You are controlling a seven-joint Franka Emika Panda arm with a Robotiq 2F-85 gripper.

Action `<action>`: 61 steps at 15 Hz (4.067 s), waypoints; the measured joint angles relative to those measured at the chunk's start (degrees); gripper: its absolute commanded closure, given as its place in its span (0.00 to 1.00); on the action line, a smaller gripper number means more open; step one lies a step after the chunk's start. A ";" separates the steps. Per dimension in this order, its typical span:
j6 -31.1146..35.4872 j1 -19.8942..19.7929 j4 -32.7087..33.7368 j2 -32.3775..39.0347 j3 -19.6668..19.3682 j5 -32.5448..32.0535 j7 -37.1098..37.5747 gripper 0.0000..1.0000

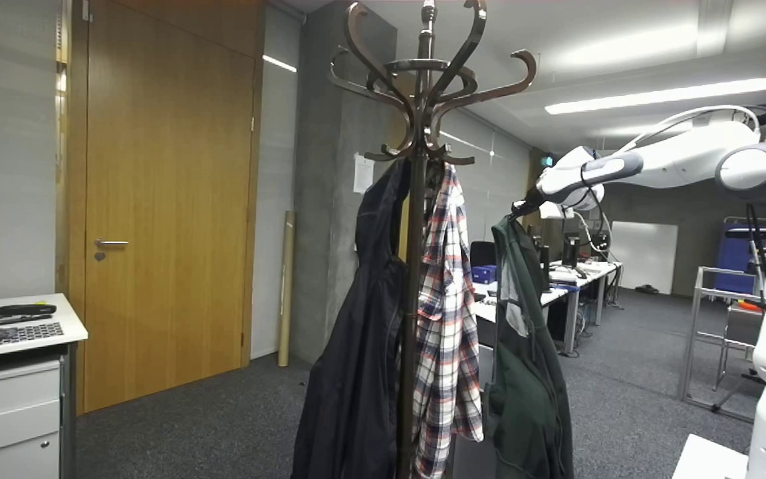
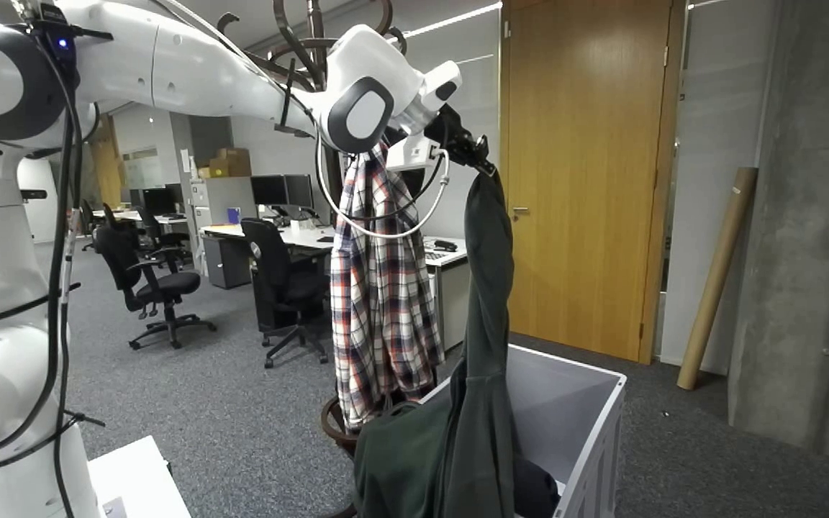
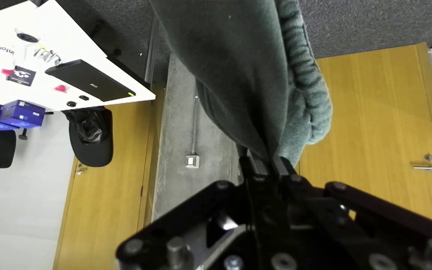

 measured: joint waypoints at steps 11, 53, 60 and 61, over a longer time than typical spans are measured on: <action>0.98 1.75 1.95 4.17 0.73 -0.45 -1.20 0.99; -14.70 3.27 15.11 16.72 5.67 -0.92 -6.42 0.00; -21.04 2.36 -2.05 6.73 4.09 0.15 -20.91 0.00; -21.03 2.37 -3.43 6.10 3.79 0.35 -21.54 0.00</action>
